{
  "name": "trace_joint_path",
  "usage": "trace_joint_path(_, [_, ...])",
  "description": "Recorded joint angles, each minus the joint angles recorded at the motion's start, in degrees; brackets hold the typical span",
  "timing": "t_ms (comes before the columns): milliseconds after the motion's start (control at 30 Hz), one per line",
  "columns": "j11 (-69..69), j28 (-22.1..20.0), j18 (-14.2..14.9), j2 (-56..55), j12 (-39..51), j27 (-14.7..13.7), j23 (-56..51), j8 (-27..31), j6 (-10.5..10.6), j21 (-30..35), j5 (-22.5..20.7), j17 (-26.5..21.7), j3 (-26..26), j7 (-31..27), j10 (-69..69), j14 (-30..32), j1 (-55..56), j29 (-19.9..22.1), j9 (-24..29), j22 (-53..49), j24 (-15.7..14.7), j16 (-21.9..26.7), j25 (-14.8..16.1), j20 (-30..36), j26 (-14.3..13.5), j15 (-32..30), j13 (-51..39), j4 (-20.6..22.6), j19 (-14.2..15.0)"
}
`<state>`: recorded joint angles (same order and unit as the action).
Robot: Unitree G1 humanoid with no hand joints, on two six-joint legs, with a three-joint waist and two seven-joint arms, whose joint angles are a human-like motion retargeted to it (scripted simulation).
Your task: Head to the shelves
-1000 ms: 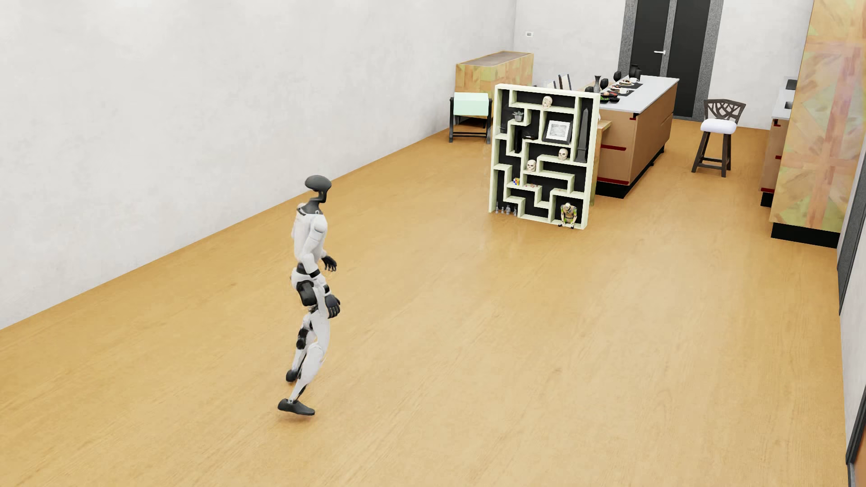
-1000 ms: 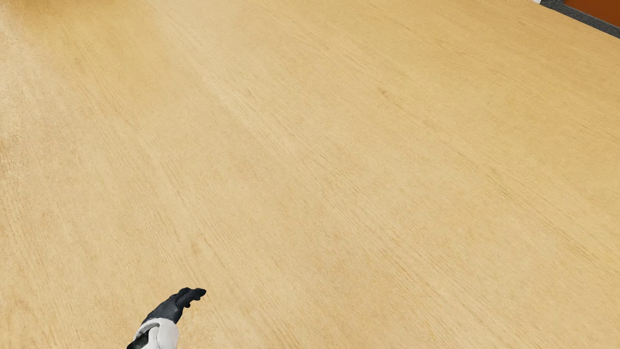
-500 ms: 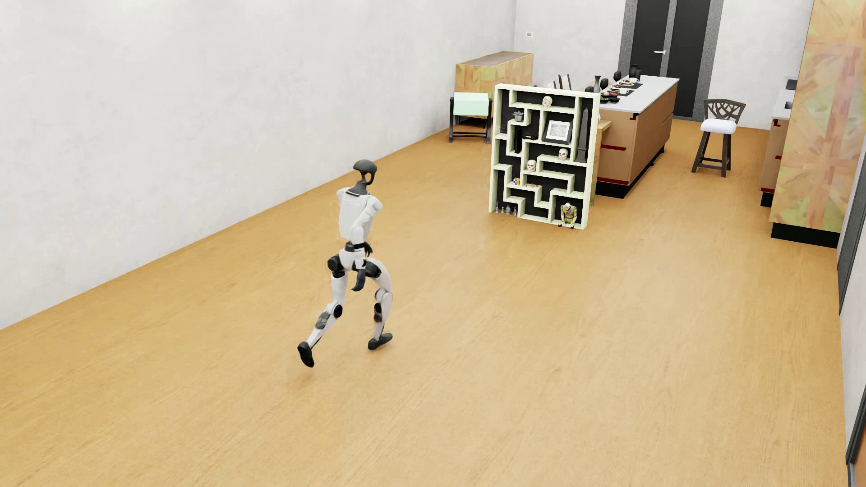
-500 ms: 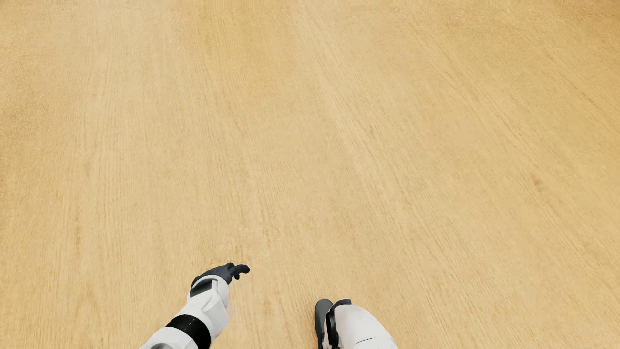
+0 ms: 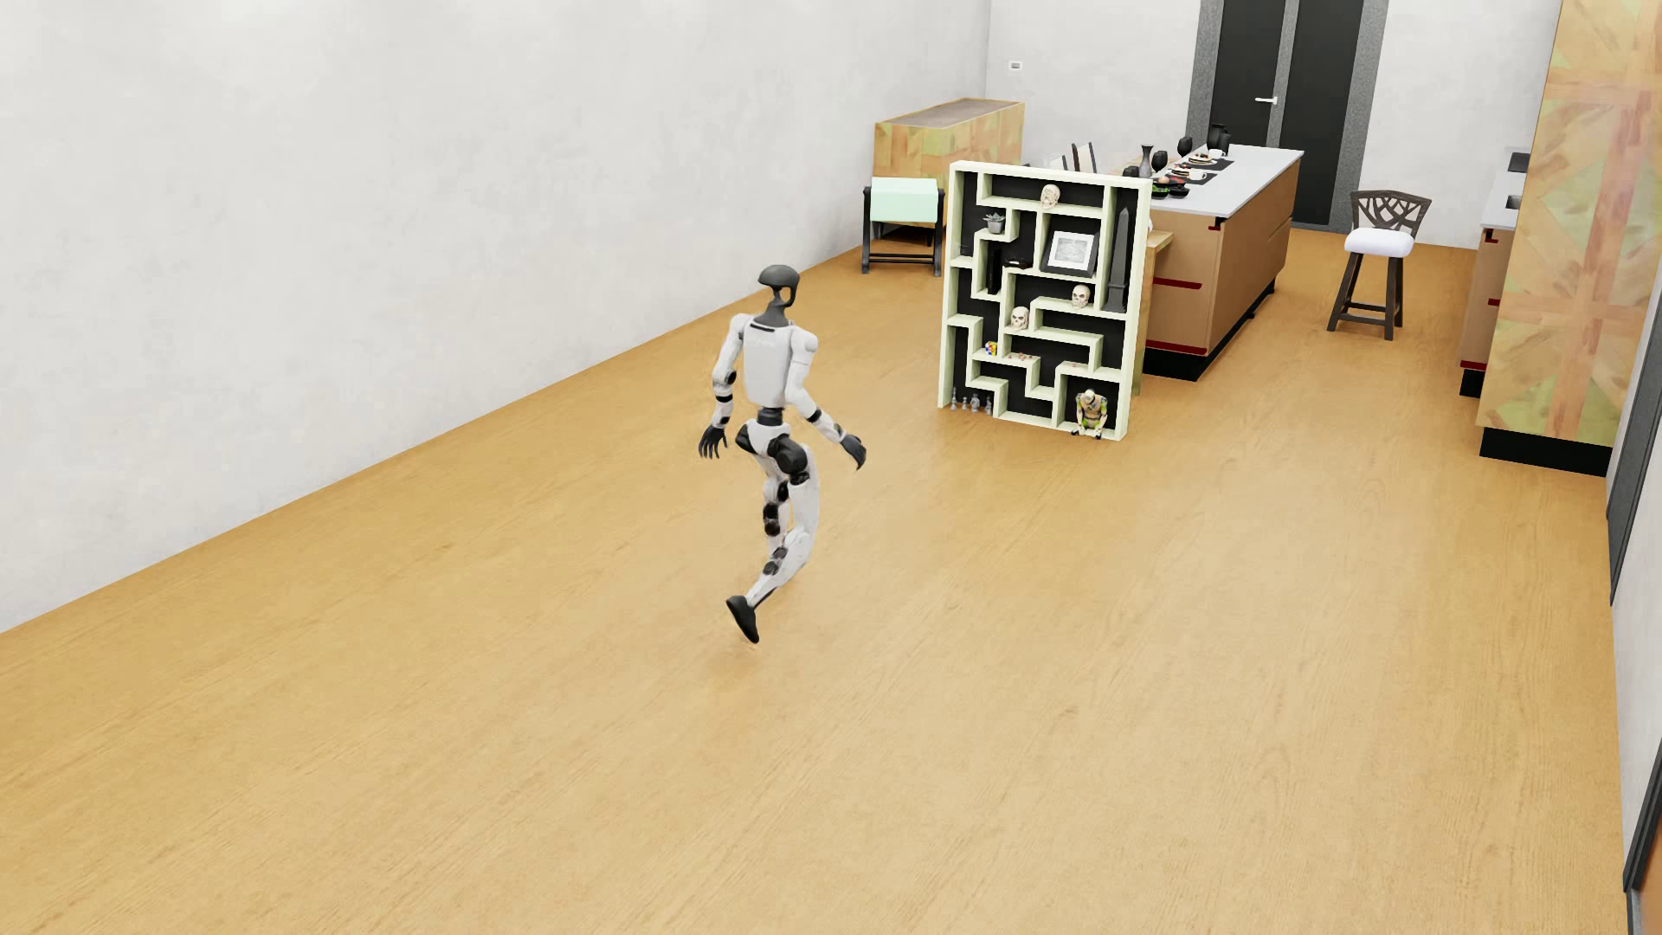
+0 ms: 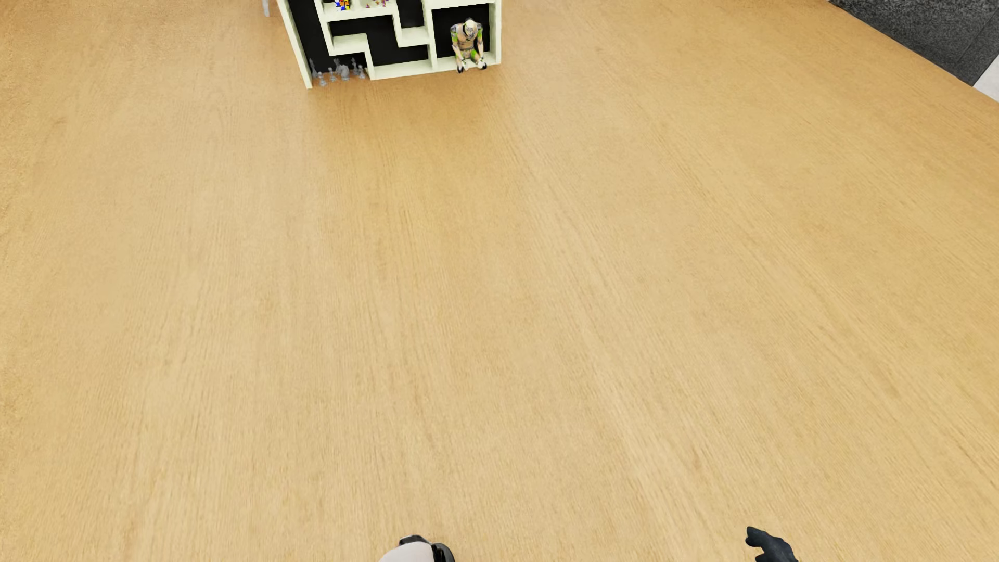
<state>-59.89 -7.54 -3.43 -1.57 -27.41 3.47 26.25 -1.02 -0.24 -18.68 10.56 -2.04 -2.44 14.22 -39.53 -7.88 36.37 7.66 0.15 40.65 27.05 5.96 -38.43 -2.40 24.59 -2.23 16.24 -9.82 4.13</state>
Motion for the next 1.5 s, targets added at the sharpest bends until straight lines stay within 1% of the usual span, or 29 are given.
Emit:
trace_joint_path(33, [-10.00,1.79,0.24,-6.70,5.47,0.69,1.49,-0.92,-0.82,0.76,3.32,0.27,0.65,0.87,-0.93,-4.16,-3.65,-1.01,0.39,1.67,1.51,0.12,-0.14,3.40,-0.45,-2.44,0.35,1.97,-1.46])
trace_joint_path(100, [-17.60,4.97,0.75,-19.54,17.56,2.20,6.40,-2.23,-2.14,4.43,3.80,-0.53,2.86,0.62,3.07,-8.59,-12.66,-7.19,0.70,4.36,6.19,1.68,-4.29,12.47,-3.19,6.93,0.52,6.51,-4.89])
trace_joint_path(133, [-14.72,5.75,1.11,-24.46,24.05,3.87,9.14,-4.58,-2.44,4.81,3.19,0.31,3.86,-0.59,6.66,-9.84,-17.62,-8.72,0.60,5.14,8.72,2.16,-6.20,17.05,-4.22,11.06,0.54,8.65,-3.89])
trace_joint_path(233, [11.77,7.26,2.11,-35.11,41.67,6.79,13.85,-6.36,-1.98,-0.31,-1.61,3.47,6.91,-5.26,13.41,-15.38,-29.87,-7.13,-0.14,1.17,12.70,2.26,-6.17,26.77,-8.08,13.57,1.87,12.31,0.14])
trace_joint_path(300, [40.26,4.47,3.18,-36.02,49.42,6.57,14.17,-2.05,-1.41,-3.13,-4.99,5.42,9.04,-9.87,15.39,-20.01,-36.55,-6.62,-0.76,-6.62,11.92,2.57,-4.79,29.24,-11.39,9.79,3.64,12.10,0.92])
trace_joint_path(333, [48.31,2.06,3.94,-35.91,51.19,6.81,14.44,-3.47,-1.34,-3.98,-4.55,5.99,9.77,-11.45,15.88,-21.59,-40.36,-7.19,-0.89,-10.54,10.58,2.87,-4.68,29.62,-12.87,9.66,4.86,11.69,0.88])
trace_joint_path(367, [48.24,-0.05,4.87,-35.66,51.36,7.40,15.10,-8.28,-1.43,-4.15,-3.33,6.23,10.19,-12.04,14.57,-21.29,-43.72,-8.18,-0.89,-14.13,9.25,3.64,-5.24,29.65,-13.85,10.06,5.85,11.02,-0.84])
trace_joint_path(400, [41.07,-1.32,5.62,-35.99,49.95,8.08,16.21,-12.15,-1.43,-3.60,-2.58,6.27,10.48,-12.16,10.51,-17.63,-45.61,-9.28,-0.73,-17.34,8.57,5.02,-6.45,29.46,-14.07,7.81,6.37,9.74,-5.39])
trace_joint_path(433, [32.07,-1.81,5.87,-36.92,47.05,8.65,17.70,-12.14,-1.14,-2.52,-3.15,6.27,10.78,-12.15,3.04,-9.96,-45.42,-10.28,-0.36,-20.03,8.48,6.78,-8.03,28.91,-13.47,6.45,6.42,7.63,-9.57])
trace_joint_path(500, [20.30,-2.14,9.71,-34.30,38.10,8.70,20.19,-12.38,-0.18,0.38,-5.58,5.54,10.46,-11.62,-21.59,11.30,-36.59,-12.44,0.66,-21.90,7.07,8.85,-11.45,26.03,-10.19,14.94,5.16,2.60,-11.19])
trace_joint_path(533, [19.25,-1.69,8.32,-30.90,34.04,7.75,20.33,-12.59,0.52,1.81,-7.43,4.93,9.65,-11.18,-32.56,13.17,-29.31,-13.29,1.10,-19.78,5.53,8.87,-12.70,24.61,-7.66,19.09,4.03,-0.21,-10.56])
trace_joint_path(600, [22.42,1.61,1.31,-22.26,28.35,4.92,18.62,-11.31,1.62,3.19,-11.05,3.56,7.09,-9.89,-40.82,4.77,-14.33,-12.27,1.29,-9.61,4.32,8.33,-13.19,24.38,-1.50,24.41,1.23,-2.04,-9.40])
trace_joint_path(667, [24.74,8.98,-0.11,-14.02,22.04,2.18,16.49,-8.79,1.68,5.32,-13.40,2.28,4.54,-6.06,-30.60,0.02,-3.53,-10.80,0.81,1.46,7.26,9.68,-13.50,28.11,2.25,28.87,-1.92,-1.37,-8.57])
trace_joint_path(733, [22.59,18.66,1.46,-7.33,12.77,-2.68,12.93,-8.03,1.39,9.88,-14.46,0.34,2.72,-2.94,-7.77,-0.05,2.04,-11.32,0.12,4.83,9.34,12.48,-13.62,29.38,0.62,35.05,-4.63,-0.55,-9.02])
trace_joint_path(767, [21.01,20.71,4.40,-3.87,6.83,-5.80,10.22,-7.55,1.38,12.51,-14.86,-0.84,2.15,-2.64,6.63,1.90,2.54,-11.29,-0.31,3.63,8.14,13.20,-12.81,25.73,-0.72,38.37,-5.37,0.13,-9.20])
trace_joint_path(800, [18.32,20.02,8.25,-0.59,0.49,-8.56,7.18,-7.19,1.54,14.87,-14.76,-2.19,1.75,-2.42,18.13,4.11,2.08,-10.97,-0.73,1.56,6.03,12.70,-11.39,20.03,-1.49,40.75,-5.51,0.20,-8.97])
trace_joint_path(833, [12.27,17.24,6.10,1.16,-5.02,-10.40,4.10,-6.90,1.77,16.27,-13.63,-3.68,1.46,-0.46,20.46,9.48,2.16,-10.67,-0.94,-0.41,4.12,10.82,-9.36,14.37,-1.85,40.15,-5.24,-0.61,-8.05])
trace_joint_path(867, [2.20,13.51,0.49,0.17,-8.25,-10.79,1.34,-5.79,1.67,15.97,-11.59,-4.68,1.08,0.31,13.24,17.78,3.93,-10.14,-0.69,-1.19,3.17,8.30,-6.90,10.39,-1.77,34.33,-4.79,-1.36,-5.50])
trace_joint_path(900, [-9.40,10.22,-3.63,-3.19,-8.17,-9.51,-0.40,-3.82,1.13,13.52,-9.86,-4.04,0.69,-0.12,3.11,15.49,5.87,-7.99,-0.05,-0.18,3.44,6.30,-4.45,8.48,-0.83,23.58,-4.23,-1.54,1.28])
trace_joint_path(933, [-19.30,8.78,-3.41,-7.51,-5.13,-6.95,-0.32,-2.42,0.47,9.70,-8.77,-1.44,0.29,-0.50,-4.46,10.66,6.76,-3.13,0.71,2.00,4.89,5.55,-2.61,8.08,0.99,14.73,-3.77,-1.90,8.30])
trace_joint_path(967, [-25.73,9.43,-2.58,-11.74,-0.10,-3.88,1.55,-3.47,-0.11,6.37,-6.31,1.49,0.00,-1.07,-7.39,7.29,6.06,3.14,1.34,3.83,7.44,5.56,-1.79,8.69,2.58,12.98,-3.90,-1.63,9.60])
trace_joint_path(1000, [-28.41,10.29,-1.64,-15.68,5.66,-1.33,4.77,-5.39,-0.58,5.12,-3.17,3.02,0.12,-1.97,-6.35,5.78,4.10,7.18,1.72,3.75,10.58,5.68,-2.07,9.73,2.84,16.10,-4.64,-0.45,8.09])
trace_joint_path(1067, [-23.80,5.74,0.26,-22.22,15.13,-0.51,11.60,-10.17,-1.38,7.41,2.70,1.27,1.03,-4.63,0.40,5.72,-0.90,3.56,1.84,-3.17,13.42,4.48,-5.49,11.07,-1.54,21.62,-5.82,3.12,2.67])
trace_joint_path(1167, [4.48,0.18,2.89,-24.76,23.73,-0.84,14.63,-12.27,-2.02,8.39,4.69,-2.26,2.55,-9.16,8.74,5.64,-6.63,-3.95,1.29,-16.36,8.10,2.85,-8.60,13.50,-14.26,23.16,-4.84,6.42,4.69])
trace_joint_path(1267, [20.08,1.02,5.18,-18.66,29.81,3.27,15.22,-17.83,-2.71,4.80,4.61,-1.54,3.87,-14.38,10.49,5.08,-7.63,-5.87,0.58,-29.12,7.44,3.06,-7.31,16.84,-19.20,23.92,-4.91,8.38,-0.04])
trace_joint_path(1333, [25.02,-0.41,6.35,-15.27,29.97,6.79,18.40,-21.25,-2.64,4.46,2.89,-0.03,4.25,-16.28,10.68,5.32,-7.87,-5.37,0.49,-32.75,5.81,2.31,-7.93,15.55,-19.42,23.33,-6.75,7.94,-2.20])
trace_joint_path(1400, [30.16,-0.91,9.36,-12.41,28.89,7.28,21.28,-23.27,-1.88,8.33,1.11,-0.37,4.01,-17.02,12.48,5.34,-8.92,-8.20,0.40,-30.62,6.14,1.89,-11.20,14.75,-16.86,21.97,-8.46,7.02,-2.51])
trace_joint_path(1433, [32.41,-0.03,11.23,-11.16,28.46,6.27,21.87,-23.77,-1.46,10.72,0.29,-0.95,3.76,-17.23,12.79,4.15,-9.52,-10.13,0.31,-27.56,8.43,2.39,-12.92,15.27,-14.62,21.46,-9.14,6.43,-2.38])
trace_joint_path(1500, [35.91,4.82,8.80,-9.15,27.25,4.22,21.71,-23.31,-0.59,13.59,-1.32,-1.94,3.39,-16.27,9.03,-0.23,-10.55,-12.06,0.11,-18.67,13.93,3.85,-14.52,17.56,-9.29,20.78,-10.65,4.60,-2.23])
